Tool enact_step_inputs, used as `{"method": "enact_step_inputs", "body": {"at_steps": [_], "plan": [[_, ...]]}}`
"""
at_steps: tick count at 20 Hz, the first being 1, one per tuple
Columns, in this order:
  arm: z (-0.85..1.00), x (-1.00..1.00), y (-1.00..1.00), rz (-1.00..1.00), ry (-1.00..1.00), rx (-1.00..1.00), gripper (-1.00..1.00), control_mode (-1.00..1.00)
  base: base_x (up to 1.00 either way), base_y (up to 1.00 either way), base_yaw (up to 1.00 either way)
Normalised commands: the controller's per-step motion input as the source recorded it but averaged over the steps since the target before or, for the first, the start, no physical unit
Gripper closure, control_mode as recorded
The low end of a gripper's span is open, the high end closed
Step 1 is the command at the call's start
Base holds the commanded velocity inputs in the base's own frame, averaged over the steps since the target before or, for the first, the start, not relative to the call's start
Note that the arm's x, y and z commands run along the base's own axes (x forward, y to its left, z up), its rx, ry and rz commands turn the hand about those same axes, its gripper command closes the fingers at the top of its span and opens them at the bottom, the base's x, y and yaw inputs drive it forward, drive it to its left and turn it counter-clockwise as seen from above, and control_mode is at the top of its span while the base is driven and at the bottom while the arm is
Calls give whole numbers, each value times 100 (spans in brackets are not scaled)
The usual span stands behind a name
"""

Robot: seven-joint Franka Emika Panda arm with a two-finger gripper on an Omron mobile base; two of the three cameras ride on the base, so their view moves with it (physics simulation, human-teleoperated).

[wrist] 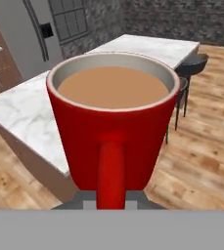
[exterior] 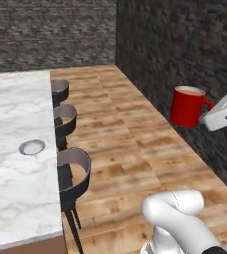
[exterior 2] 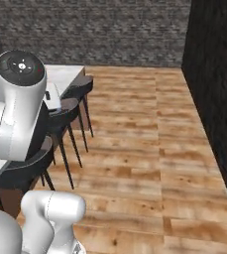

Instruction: Pick the cup of tea, navigate to the dining table, and place it on the saucer.

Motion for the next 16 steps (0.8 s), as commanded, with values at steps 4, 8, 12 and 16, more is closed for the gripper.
{"method": "enact_step_inputs", "body": {"at_steps": [4, 8, 12, 16], "plan": [[0, 0, 0, 0, 0, 0, 100, 100, 100, -19, 67], [0, 0, 0, 0, 0, 0, 100, 100, 77, -34, 69], [0, 0, 0, 0, 0, 0, 100, 100, 41, -57, 65], [0, 0, 0, 0, 0, 0, 100, 100, 21, -80, 57]]}}
